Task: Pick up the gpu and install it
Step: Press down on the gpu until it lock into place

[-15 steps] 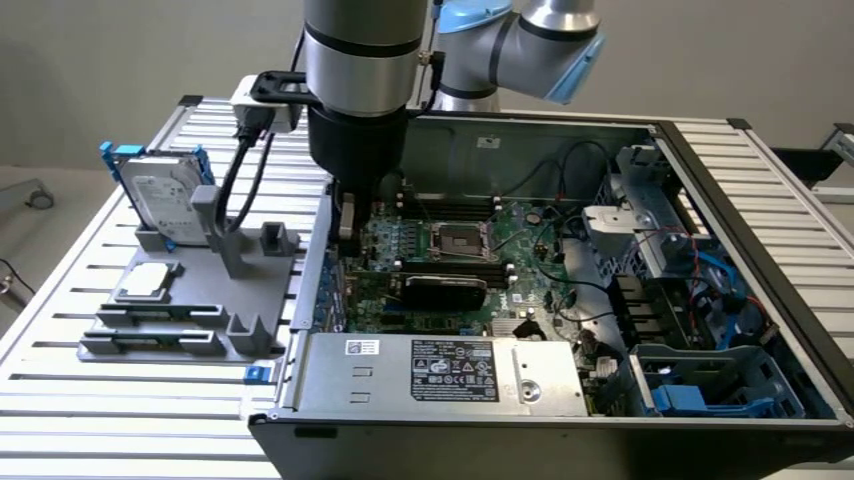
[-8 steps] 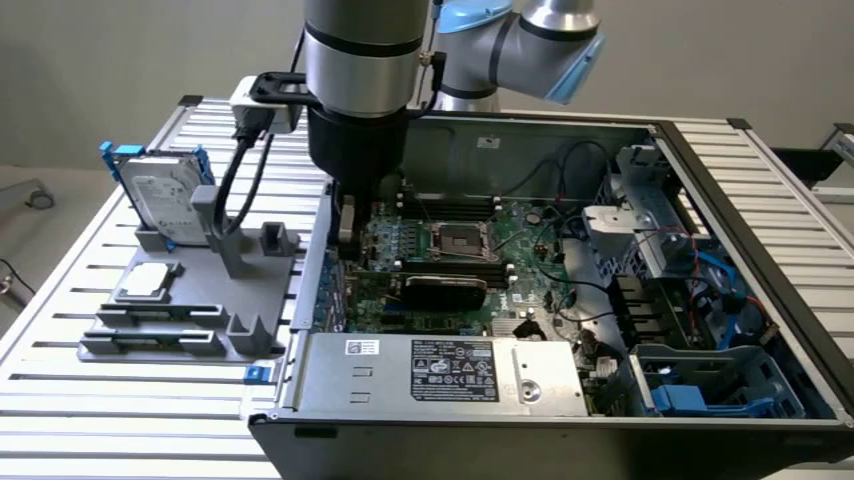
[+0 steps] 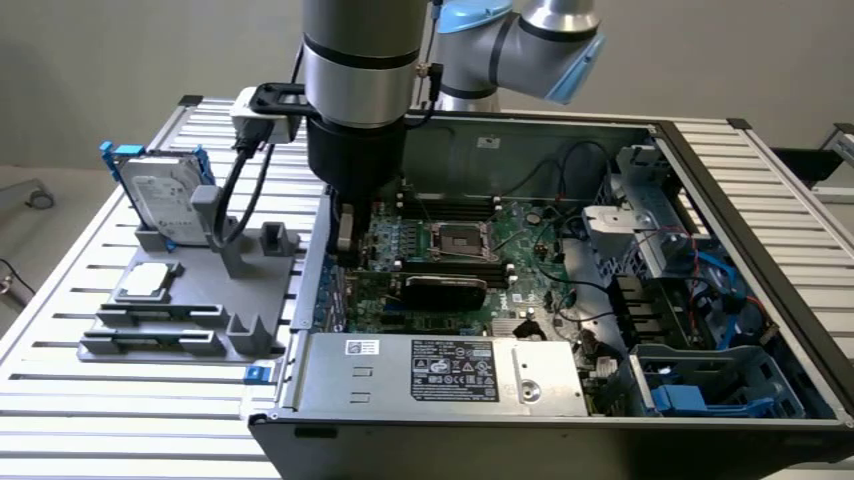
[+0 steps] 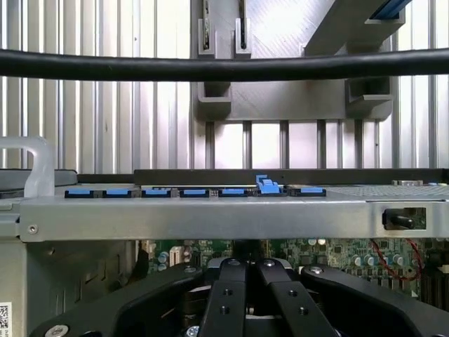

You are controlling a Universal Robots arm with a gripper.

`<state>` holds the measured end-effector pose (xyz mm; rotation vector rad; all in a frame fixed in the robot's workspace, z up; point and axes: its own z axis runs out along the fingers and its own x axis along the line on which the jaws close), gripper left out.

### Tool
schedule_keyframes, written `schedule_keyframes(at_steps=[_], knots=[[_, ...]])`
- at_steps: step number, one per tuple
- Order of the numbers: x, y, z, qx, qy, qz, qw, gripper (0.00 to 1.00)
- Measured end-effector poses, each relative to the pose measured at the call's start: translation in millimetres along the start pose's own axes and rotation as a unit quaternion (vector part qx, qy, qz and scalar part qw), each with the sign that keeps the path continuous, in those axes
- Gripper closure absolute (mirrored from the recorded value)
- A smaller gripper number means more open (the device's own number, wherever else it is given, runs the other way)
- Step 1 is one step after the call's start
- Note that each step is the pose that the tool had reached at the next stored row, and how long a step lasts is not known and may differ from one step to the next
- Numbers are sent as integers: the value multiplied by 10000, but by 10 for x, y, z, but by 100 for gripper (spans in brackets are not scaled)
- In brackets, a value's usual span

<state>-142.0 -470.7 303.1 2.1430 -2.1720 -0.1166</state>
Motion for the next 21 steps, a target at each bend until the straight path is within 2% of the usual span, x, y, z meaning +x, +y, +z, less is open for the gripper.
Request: schedule_keyframes(at_steps=[8, 21], knots=[[-3, 2, 4, 0, -15, 123, 9999, 89], [-9, 1, 8, -5, -80, 497, 9987, 89]])
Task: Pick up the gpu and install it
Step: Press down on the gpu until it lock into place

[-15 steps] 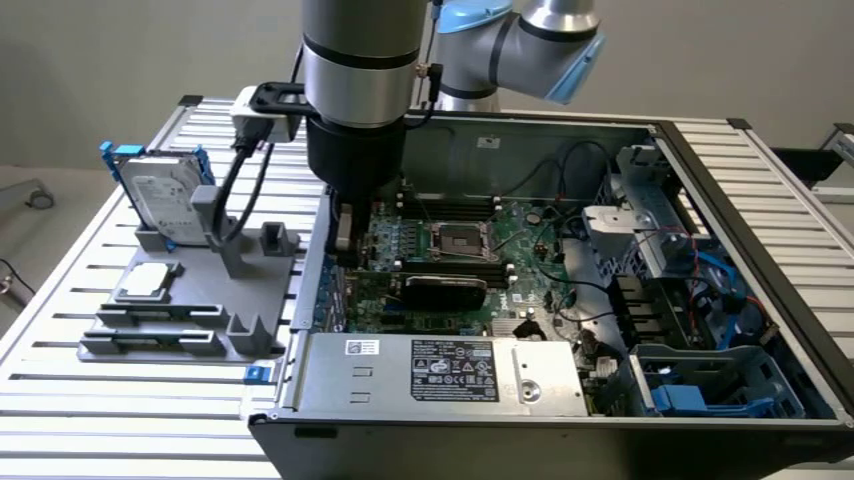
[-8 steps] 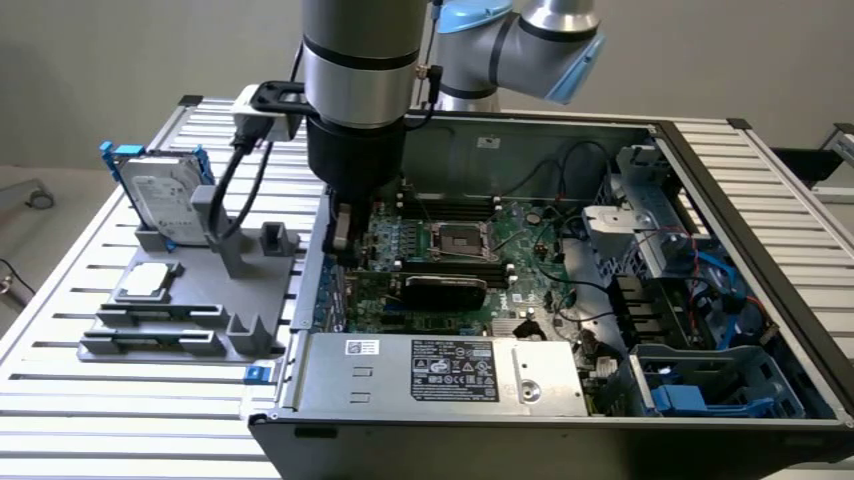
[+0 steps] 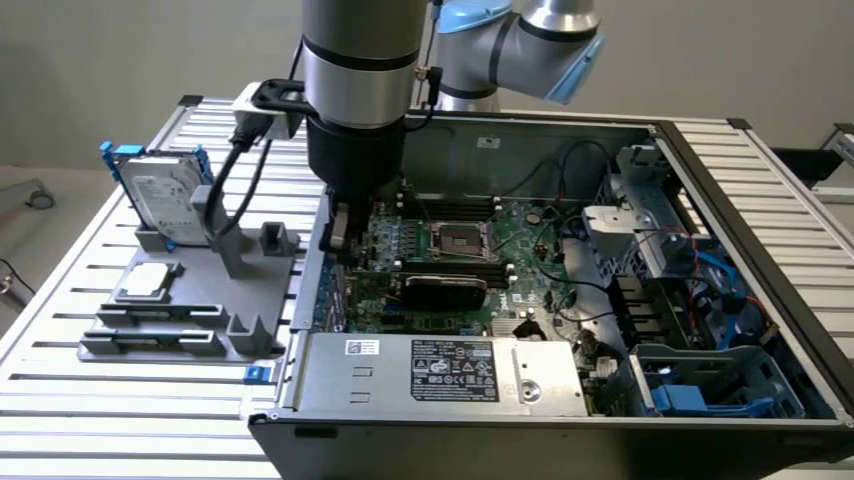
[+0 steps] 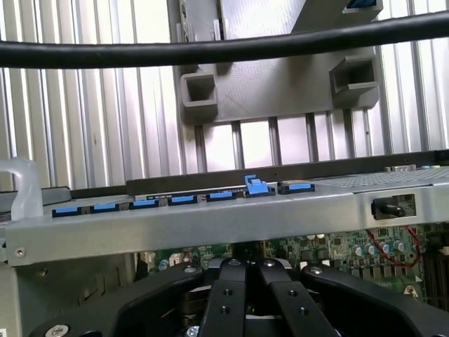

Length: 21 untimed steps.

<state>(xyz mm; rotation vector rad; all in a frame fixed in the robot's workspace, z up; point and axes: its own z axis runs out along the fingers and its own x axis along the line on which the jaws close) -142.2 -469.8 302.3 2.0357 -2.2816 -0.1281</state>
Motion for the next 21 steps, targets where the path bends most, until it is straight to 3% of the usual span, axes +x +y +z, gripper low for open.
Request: schedule_keyframes(at_steps=[8, 21], knots=[[-3, 0, 0, -3, -43, 207, 9998, 89], [-10, 1, 0, -4, -86, 562, 9984, 89]])
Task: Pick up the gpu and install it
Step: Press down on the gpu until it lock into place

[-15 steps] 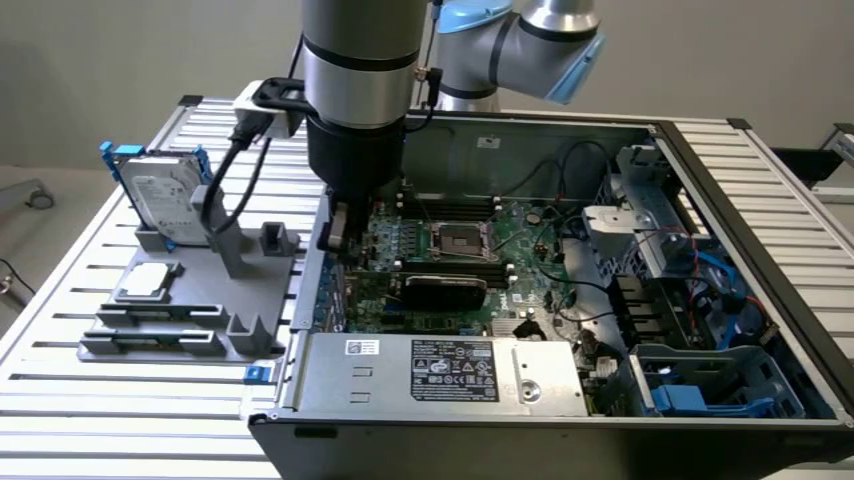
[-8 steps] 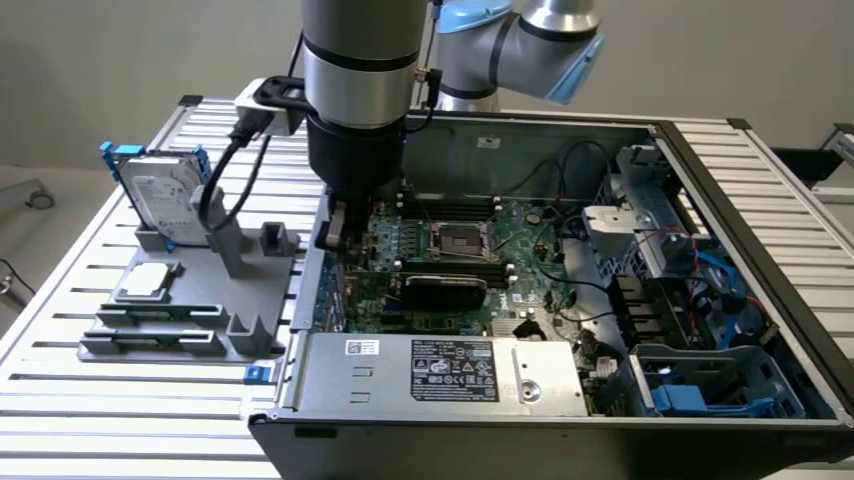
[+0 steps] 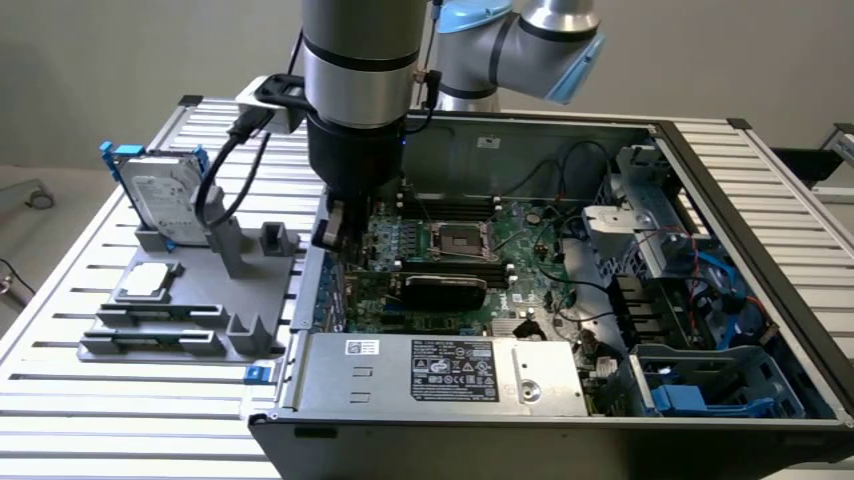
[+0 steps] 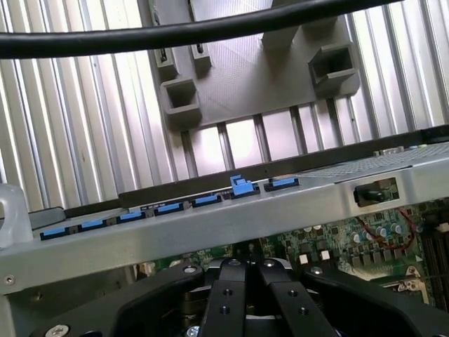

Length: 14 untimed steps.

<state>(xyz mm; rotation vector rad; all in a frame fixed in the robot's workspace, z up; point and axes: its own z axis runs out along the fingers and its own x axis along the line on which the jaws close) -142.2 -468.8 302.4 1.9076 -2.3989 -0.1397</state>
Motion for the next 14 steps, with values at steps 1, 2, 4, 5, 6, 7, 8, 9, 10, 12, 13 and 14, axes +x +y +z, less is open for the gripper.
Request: schedule_keyframes(at_steps=[1, 2, 4, 5, 6, 7, 8, 9, 10, 12, 13, 14], knots=[[0, 0, 0, 0, -3, 27, 10000, 89], [-1, 0, 0, 0, -6, 54, 10000, 89], [-2, 0, 0, 0, -13, 111, 9999, 89], [-2, 0, 0, 0, -16, 138, 9999, 89], [-3, 0, 0, 0, -20, 168, 9999, 89], [-3, 0, 0, 0, -23, 197, 9998, 89], [-3, 1, 0, 0, -27, 226, 9997, 89], [-4, 1, 0, 0, -30, 256, 9997, 89], [-4, 1, 0, 0, -34, 285, 9996, 89], [-5, 1, 0, 0, -41, 348, 9994, 89], [-5, 1, -1, 0, -44, 373, 9993, 89], [-6, 2, -3, 0, -48, 398, 9992, 89]])
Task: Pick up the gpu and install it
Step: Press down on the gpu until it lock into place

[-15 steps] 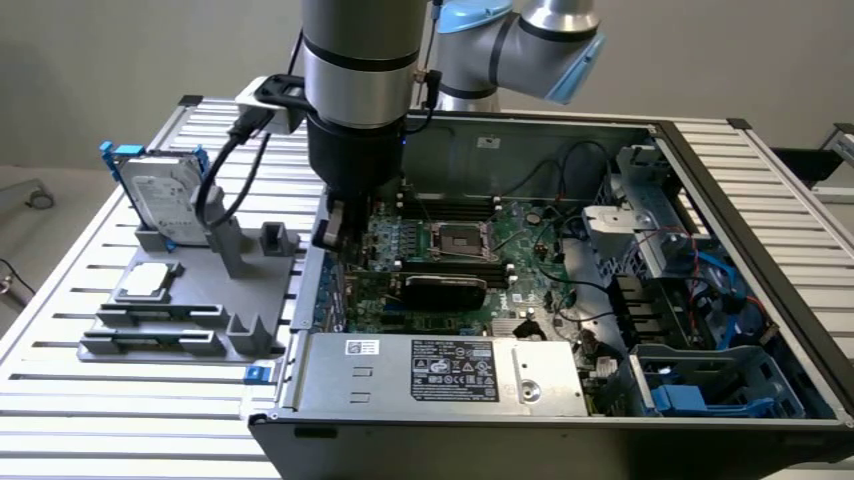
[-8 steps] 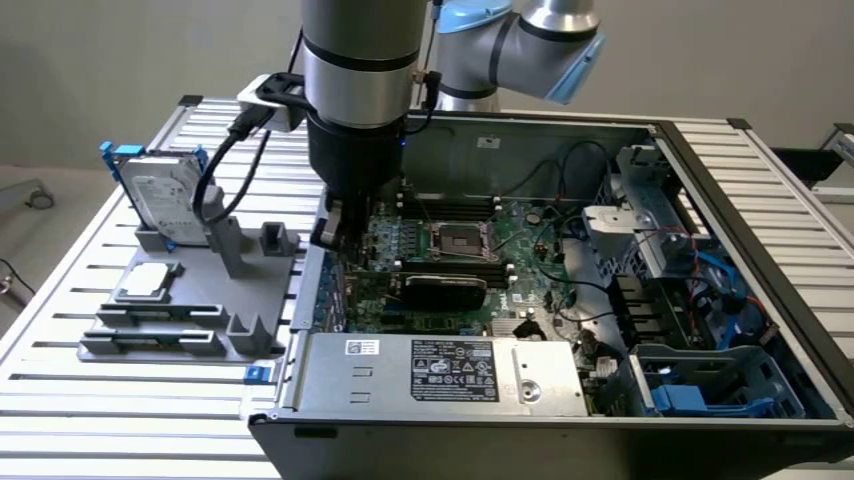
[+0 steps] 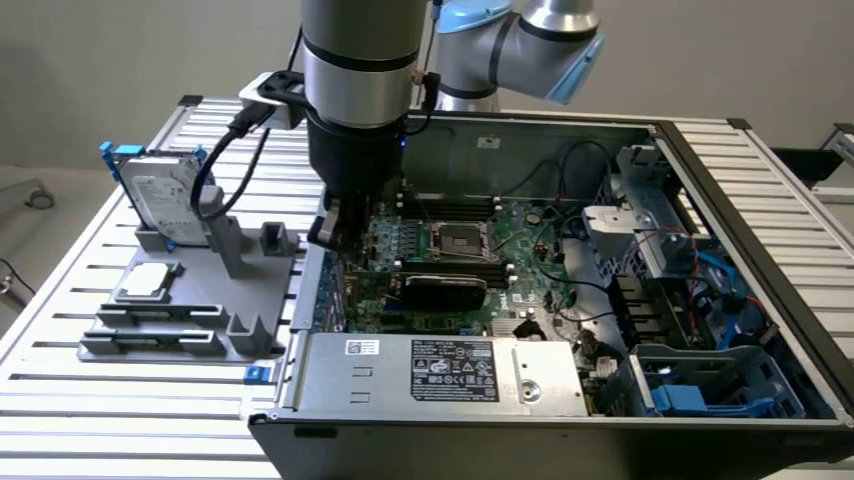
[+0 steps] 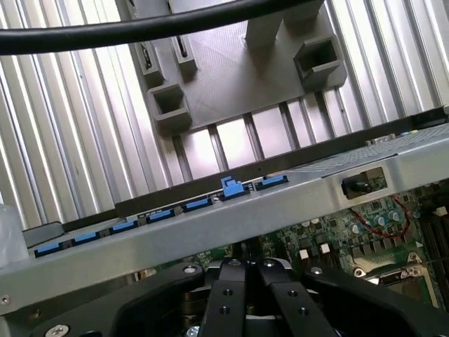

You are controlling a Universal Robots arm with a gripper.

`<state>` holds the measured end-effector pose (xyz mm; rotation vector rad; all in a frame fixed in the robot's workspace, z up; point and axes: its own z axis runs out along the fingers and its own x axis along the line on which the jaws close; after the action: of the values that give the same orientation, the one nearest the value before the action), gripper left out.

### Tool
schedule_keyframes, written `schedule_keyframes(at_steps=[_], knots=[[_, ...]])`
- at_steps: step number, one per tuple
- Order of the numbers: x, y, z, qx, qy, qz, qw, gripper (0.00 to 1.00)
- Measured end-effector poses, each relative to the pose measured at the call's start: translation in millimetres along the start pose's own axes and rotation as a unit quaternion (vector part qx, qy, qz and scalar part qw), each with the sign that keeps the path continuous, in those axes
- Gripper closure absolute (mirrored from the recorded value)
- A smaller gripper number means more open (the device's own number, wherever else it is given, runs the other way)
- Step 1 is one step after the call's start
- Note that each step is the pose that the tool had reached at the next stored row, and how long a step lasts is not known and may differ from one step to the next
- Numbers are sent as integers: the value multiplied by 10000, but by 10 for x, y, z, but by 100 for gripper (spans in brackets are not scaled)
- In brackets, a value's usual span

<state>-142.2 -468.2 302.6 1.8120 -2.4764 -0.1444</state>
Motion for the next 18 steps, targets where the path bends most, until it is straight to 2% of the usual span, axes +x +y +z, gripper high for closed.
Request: schedule_keyframes(at_steps=[16, 18], knots=[[-5, 15, -3, -1, -44, 380, 9993, 89], [-14, 22, -28, -2, -46, 406, 9992, 89]])
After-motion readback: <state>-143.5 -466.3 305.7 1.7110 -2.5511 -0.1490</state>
